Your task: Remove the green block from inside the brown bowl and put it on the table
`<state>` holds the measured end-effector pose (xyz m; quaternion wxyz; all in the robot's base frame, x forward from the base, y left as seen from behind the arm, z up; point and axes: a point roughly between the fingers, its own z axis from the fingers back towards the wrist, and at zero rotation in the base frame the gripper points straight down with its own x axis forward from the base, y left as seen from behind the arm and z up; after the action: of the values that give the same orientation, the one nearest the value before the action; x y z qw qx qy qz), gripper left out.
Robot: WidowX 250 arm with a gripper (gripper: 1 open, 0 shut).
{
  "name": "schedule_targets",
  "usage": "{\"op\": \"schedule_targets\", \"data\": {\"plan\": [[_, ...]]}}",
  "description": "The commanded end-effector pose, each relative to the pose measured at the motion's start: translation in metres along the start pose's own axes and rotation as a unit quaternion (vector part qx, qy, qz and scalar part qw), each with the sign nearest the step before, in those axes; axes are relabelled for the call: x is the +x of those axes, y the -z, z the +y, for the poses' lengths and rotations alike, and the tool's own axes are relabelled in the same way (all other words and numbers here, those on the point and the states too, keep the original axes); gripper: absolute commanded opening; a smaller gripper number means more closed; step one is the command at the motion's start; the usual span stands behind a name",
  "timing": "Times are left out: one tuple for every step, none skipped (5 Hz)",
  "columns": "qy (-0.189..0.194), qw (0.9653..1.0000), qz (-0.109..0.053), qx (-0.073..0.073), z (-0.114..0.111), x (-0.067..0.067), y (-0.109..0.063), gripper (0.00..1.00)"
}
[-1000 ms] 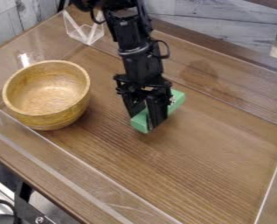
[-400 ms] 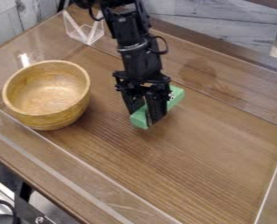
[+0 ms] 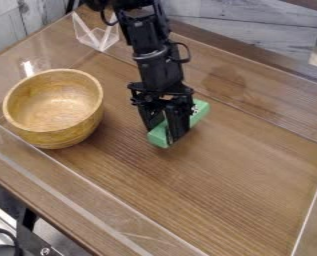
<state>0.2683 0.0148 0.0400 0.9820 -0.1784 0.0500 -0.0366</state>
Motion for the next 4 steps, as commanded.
{"op": "schedule_targets", "data": {"plan": [[0.005,0.9997,-0.024,0.005,0.0015,0.009,-0.0145,0.0],[0.004,0.9997,-0.023,0.003,0.0023,0.0095,-0.0147,0.0],[0.003,0.9997,-0.022,0.001,0.0029,0.0099,-0.0151,0.0],[0.001,0.9998,-0.021,-0.001,0.0034,0.01,-0.0157,0.0]]}}
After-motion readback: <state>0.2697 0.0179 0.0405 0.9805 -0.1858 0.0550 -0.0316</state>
